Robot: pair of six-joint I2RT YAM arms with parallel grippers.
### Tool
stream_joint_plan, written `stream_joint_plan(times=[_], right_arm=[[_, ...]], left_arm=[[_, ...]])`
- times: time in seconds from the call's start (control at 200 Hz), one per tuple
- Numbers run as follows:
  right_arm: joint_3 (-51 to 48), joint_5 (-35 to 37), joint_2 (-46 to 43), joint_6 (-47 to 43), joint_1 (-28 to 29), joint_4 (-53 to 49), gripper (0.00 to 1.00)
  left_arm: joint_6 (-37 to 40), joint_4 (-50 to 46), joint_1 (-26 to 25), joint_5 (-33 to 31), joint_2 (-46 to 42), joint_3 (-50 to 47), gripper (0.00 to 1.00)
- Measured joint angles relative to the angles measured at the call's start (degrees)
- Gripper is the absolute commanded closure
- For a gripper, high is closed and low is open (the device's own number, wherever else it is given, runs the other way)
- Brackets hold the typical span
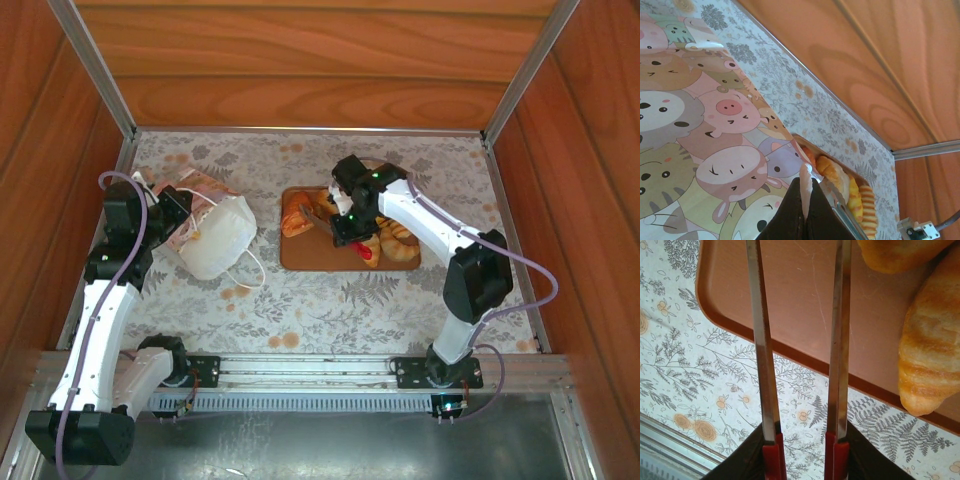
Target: Take the fake bread out of the paper bag
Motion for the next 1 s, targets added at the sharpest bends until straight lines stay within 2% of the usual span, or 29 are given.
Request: stream_joint_plan(times=[0.23,0.465,0.999], right_arm=[[-0.33,1.75,-0.02,1.05,-2.69,-0.11,0.65],[-0.44,3.10,-0.85,1.16,-3.02,-0.35,0.65],[-0.44,-3.58,-3.58,0.24,-2.95,0.63,0.65]], left_arm=[[-0.02,0.00,0.00,-0.02,-0.09,0.00,1.00],[-0.15,0.00,0.00,-0.02,-0.09,0.00,1.00],[-0.35,0.00,0.00,0.00,-0.09,0.00,1.00]])
